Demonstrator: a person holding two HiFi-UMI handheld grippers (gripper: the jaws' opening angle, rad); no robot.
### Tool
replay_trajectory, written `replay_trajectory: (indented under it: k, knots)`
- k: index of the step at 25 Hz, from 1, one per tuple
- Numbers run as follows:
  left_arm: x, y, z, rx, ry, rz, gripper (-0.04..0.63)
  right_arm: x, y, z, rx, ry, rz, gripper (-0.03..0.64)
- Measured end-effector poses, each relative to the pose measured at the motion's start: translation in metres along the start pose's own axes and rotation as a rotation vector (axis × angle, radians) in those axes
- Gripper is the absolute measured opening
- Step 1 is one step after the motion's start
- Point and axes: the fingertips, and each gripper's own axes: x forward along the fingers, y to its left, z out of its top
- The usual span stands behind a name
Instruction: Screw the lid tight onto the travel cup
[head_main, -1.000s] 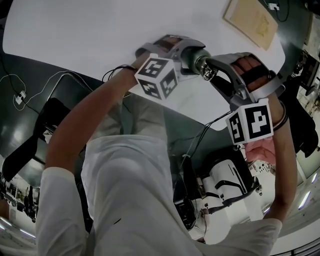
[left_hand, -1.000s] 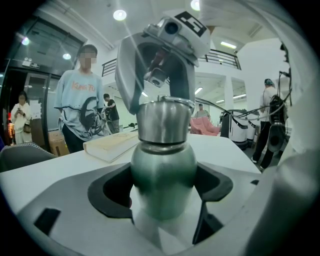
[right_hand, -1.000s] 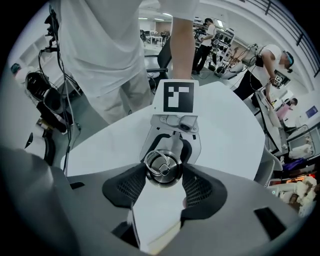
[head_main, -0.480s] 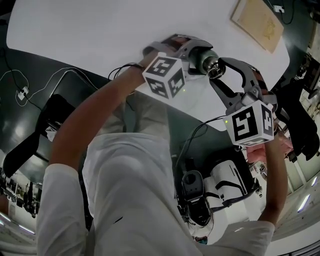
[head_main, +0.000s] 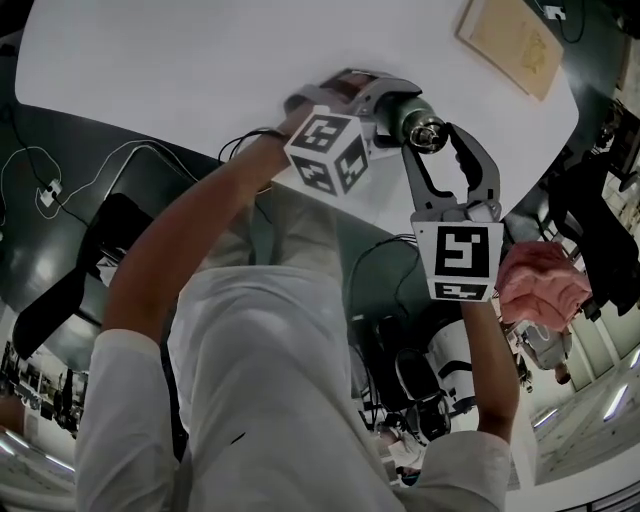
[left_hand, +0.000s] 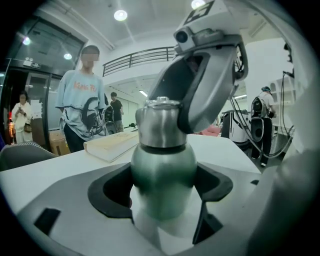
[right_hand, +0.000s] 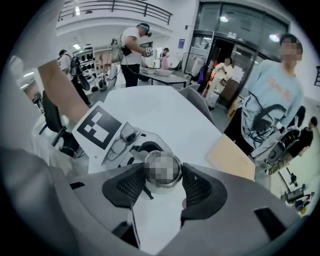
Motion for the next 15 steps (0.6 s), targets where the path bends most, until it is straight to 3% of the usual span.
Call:
replay_trajectory:
  k: [3, 8, 12, 15]
  knots:
    - [0.002, 0.002, 0.001, -0.001, -0.001, -0.001, 0.366, 0.001, -0.003, -0.001, 0.04, -0.001, -0.014, 0.222]
    - [0.002, 0.002, 0.0, 0.0, -0.003, -0.001, 0.365, 0.0, 0.001, -0.005, 0.022, 0.013, 0.051, 0.253]
    - [-0.002, 0.003, -0.009, 0.0, -0.004, -0.004, 0.365, -0.004, 0.009, 0.007, -0.113, 0.007, 0.121, 0.255]
    - [-0.005, 0.003, -0.012, 0.0, 0.0, -0.006, 0.365, -0.01, 0.017, 0.014, -0.277, 0.037, 0.209, 0.255]
